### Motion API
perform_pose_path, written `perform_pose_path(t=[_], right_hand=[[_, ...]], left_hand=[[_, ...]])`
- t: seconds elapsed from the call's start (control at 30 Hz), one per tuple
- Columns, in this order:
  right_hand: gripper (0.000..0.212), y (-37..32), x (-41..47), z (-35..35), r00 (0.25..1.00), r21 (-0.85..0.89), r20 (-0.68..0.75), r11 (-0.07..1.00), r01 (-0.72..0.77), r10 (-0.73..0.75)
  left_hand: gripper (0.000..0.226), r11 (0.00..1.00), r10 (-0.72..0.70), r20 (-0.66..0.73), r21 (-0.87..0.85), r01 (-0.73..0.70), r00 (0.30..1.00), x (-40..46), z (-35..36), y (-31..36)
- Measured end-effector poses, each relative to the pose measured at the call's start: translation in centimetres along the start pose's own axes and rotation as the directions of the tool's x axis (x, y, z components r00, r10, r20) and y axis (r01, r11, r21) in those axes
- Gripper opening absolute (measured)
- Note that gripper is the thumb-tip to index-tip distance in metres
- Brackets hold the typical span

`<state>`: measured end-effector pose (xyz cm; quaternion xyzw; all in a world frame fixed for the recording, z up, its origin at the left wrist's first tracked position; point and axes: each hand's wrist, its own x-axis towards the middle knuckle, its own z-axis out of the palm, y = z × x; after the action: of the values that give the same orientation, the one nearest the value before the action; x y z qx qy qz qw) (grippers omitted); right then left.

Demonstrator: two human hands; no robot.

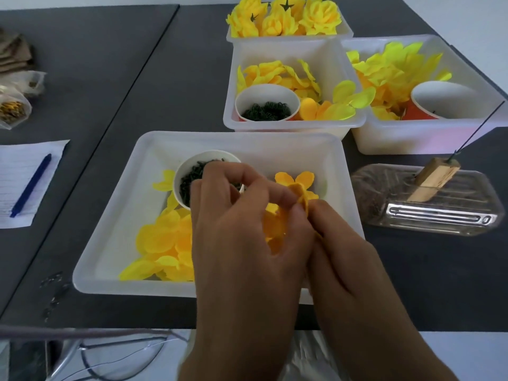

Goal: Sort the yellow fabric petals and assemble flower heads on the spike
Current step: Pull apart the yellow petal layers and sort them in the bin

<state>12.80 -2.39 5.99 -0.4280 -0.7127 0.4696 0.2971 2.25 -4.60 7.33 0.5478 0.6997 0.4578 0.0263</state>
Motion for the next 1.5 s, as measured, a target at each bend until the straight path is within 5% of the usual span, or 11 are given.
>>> perform_pose_path(t=[0.2, 0.5, 0.67, 0.8, 0.97, 1.3, 1.5], right_hand=[[0.036, 0.2, 0.7, -0.4, 0.998, 0.293, 0.069, 0.956, -0.031, 0.011], [0.03, 1.0, 2.0, -1.7, 0.985, 0.081, -0.169, 0.996, 0.034, -0.02], [0.021, 0.6, 2.4, -1.9, 0.993, 0.346, 0.006, 0.932, -0.113, 0.118], [0.02, 0.9, 2.7, -0.9, 0.994, 0.163, -0.072, 0.984, -0.073, 0.086], [0.02, 0.9, 2.3, 0.2, 0.966, -0.177, -0.209, 0.978, 0.113, -0.15], [0.021, 0.5, 1.8, -0.3, 0.99, 0.013, -0.087, 0.994, 0.112, -0.111], [0.025, 0.3, 1.6, -0.1, 0.997, 0.136, -0.054, 0.989, 0.065, -0.058]], left_hand=[[0.006, 0.998, 0.018, 0.046, -0.057, -0.015, 0.999, 0.1, 0.2, -0.5], [0.006, 0.944, -0.08, 0.081, -0.315, 0.102, 0.994, 0.1, 0.3, -0.9], [0.009, 0.929, -0.128, 0.107, -0.334, 0.157, 0.986, 0.1, 0.9, -1.1], [0.006, 0.948, -0.122, 0.102, -0.282, 0.147, 0.987, -0.1, 1.4, -1.4], [0.011, 0.936, -0.142, 0.097, -0.31, 0.166, 0.985, 0.1, 1.1, -1.6], [0.021, 0.74, -0.234, 0.267, -0.575, 0.349, 0.935, 0.3, 0.1, -2.5], [0.027, 0.711, -0.222, 0.209, -0.634, 0.305, 0.952, 0.0, 0.4, -1.4]])
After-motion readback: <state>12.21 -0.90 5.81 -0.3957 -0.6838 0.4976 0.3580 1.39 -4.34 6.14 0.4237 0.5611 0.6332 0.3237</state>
